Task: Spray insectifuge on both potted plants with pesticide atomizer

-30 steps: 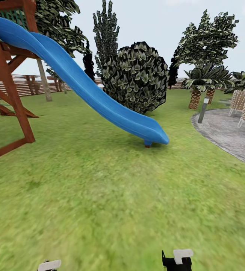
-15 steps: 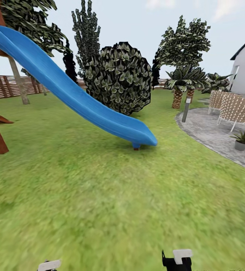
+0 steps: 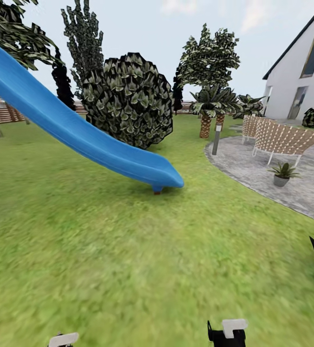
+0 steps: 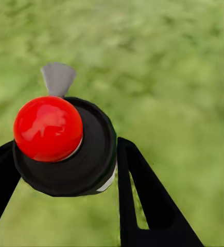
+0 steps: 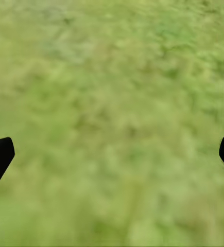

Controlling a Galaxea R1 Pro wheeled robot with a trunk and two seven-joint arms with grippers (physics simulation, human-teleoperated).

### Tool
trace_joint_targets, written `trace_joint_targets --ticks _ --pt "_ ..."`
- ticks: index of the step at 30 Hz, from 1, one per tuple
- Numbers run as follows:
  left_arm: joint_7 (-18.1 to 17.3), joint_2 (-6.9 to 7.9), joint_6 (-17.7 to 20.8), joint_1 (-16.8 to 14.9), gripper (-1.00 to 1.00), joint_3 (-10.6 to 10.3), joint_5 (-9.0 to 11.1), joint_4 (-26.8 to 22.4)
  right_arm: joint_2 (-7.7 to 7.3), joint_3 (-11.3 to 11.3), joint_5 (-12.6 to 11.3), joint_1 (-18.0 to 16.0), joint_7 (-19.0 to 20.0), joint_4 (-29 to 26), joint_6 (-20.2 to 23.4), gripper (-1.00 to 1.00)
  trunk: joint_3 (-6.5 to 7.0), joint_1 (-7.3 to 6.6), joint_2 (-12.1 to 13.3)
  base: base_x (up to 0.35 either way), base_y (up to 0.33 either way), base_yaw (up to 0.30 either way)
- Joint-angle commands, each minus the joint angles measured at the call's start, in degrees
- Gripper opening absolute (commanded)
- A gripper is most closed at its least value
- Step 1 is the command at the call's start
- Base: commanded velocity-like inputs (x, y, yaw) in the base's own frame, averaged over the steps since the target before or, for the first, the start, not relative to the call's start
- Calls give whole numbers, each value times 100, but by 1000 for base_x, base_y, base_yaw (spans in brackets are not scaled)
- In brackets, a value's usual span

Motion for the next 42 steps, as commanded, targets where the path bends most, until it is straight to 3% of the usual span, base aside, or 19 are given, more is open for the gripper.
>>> trace_joint_targets --ticks 1,42 --pt "-18 2 -15 -1 -100 -43 60 2 2 -15 61 -5 -47 6 -6 100 -6 2 -2 334 0 -267" --pt "-18 2 -15 -1 -100 -36 60 10 10 -12 61 -5 -47 7 -6 100 -6 2 -2 334 33 -267"
